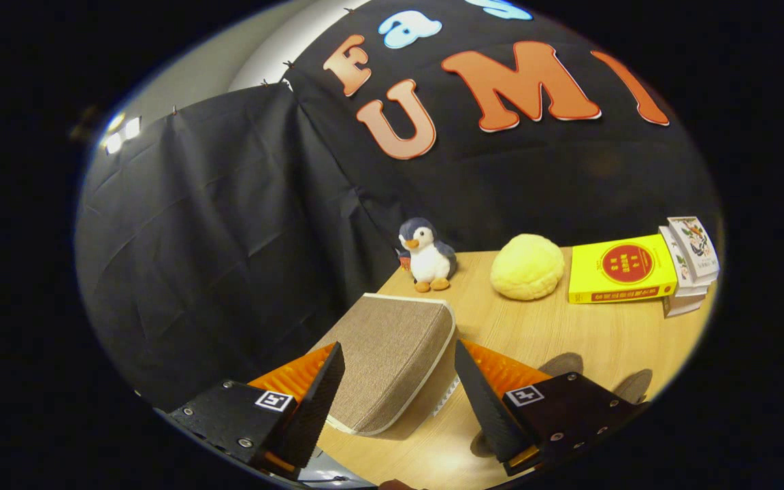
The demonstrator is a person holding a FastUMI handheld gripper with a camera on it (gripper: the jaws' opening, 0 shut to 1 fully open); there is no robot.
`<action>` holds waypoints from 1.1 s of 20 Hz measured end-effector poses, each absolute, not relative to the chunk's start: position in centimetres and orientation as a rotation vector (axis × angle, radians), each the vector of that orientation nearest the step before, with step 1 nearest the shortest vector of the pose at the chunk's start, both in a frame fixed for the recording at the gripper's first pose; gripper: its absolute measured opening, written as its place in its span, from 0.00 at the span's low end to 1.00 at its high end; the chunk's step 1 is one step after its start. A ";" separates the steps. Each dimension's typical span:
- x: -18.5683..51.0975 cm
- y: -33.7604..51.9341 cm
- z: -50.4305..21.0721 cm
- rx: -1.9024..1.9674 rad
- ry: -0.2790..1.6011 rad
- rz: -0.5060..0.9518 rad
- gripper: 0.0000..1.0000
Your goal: Open the storage box then place both shoes into the box .Put the left shoe in first, then the right shoe, with the right side of both shoes facing outward in a uniform manner.
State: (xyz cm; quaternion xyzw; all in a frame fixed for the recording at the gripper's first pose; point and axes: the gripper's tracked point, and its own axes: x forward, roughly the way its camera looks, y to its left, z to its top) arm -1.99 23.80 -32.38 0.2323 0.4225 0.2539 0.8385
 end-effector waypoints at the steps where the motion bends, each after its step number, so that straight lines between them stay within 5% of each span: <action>1: -2.2 24.3 -33.4 0.504 0.936 0.535 0.98; 22: -6.2 30.8 -43.1 1.227 1.288 0.632 0.97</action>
